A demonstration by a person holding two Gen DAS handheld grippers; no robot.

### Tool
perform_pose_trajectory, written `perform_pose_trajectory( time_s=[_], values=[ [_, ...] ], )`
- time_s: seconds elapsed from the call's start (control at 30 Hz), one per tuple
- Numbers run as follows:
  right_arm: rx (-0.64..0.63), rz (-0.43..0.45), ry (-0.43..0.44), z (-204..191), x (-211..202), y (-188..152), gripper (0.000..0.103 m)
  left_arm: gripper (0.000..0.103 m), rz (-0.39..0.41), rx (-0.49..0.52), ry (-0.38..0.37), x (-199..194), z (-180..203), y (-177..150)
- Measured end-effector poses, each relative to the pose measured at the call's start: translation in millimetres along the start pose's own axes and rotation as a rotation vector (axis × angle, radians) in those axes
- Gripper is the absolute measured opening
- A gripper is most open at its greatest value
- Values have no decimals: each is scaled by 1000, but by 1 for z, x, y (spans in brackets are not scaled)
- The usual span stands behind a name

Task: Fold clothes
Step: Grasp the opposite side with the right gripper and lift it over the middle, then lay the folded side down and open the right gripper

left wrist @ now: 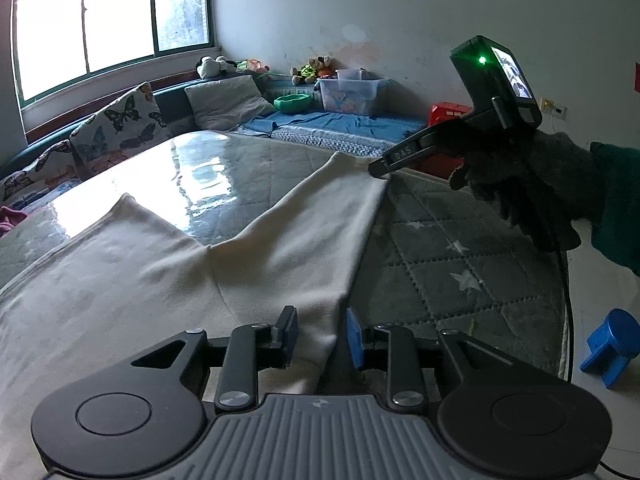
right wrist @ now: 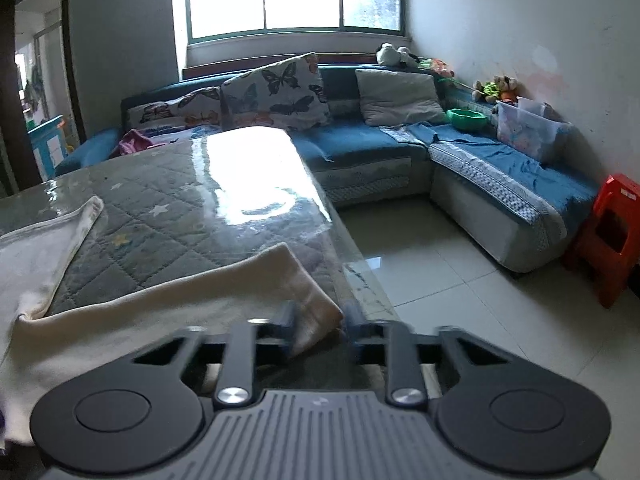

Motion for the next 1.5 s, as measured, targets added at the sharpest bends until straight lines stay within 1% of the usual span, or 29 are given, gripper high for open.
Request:
perform_pose_trajectory(
  time_s=[0.07, 0.13, 0.2, 0.27, 0.37, 0.5, 0.63, 0.77, 0.87, 1.0, 1.1, 1.27, 1.33, 1.5],
  values=[
    [-6, 12, -3, -2, -2, 3, 6, 31, 4, -13, 5, -3, -3, 2],
    [0, 36, -1, -2, -8, 7, 5, 34, 19, -28, 17, -8, -8, 4],
    [8, 62, 10, -2, -17, 14, 5, 41, 32, -52, 38, -12, -16, 6],
    [7, 82, 22, -4, -26, 20, 5, 41, 33, -83, 59, -13, -25, 7],
    [-1, 105, 34, -6, -35, 30, 5, 41, 1, -130, 58, -8, -35, 2],
    [-23, 135, 56, -20, -49, 44, 5, 41, -16, -124, 50, -3, -32, -4],
    [-79, 177, 88, -45, -67, 60, 5, 42, 0, -146, 47, -12, -37, -4],
    [-148, 212, 139, -81, -87, 78, 4, 45, 16, -194, 73, -27, -56, -6],
    [-208, 234, 179, -111, -100, 88, 4, 45, 18, -235, 99, -38, -73, -13],
    [-297, 244, 240, -159, -111, 97, 4, 45, 20, -274, 136, -53, -93, -27],
    [-371, 237, 294, -203, -116, 98, 4, 47, 25, -303, 160, -65, -107, -37],
    [-455, 207, 390, -267, -112, 87, 4, 48, 47, -355, 189, -84, -124, -49],
    [-487, 179, 439, -296, -108, 77, 4, 48, 52, -374, 198, -91, -131, -53],
    [-552, 86, 546, -350, -90, 41, 4, 50, 37, -429, 225, -100, -143, -72]
  ],
)
Point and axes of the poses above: each gripper's, at about its wrist camera, not at the fingertips, and x roughly the way its jaws point, z to its right, y to its top, the point moved 7 cm from there along x, roughly the way its jaws point, and after that the axes turned 9 degrees about y, right-handed, at the moved point
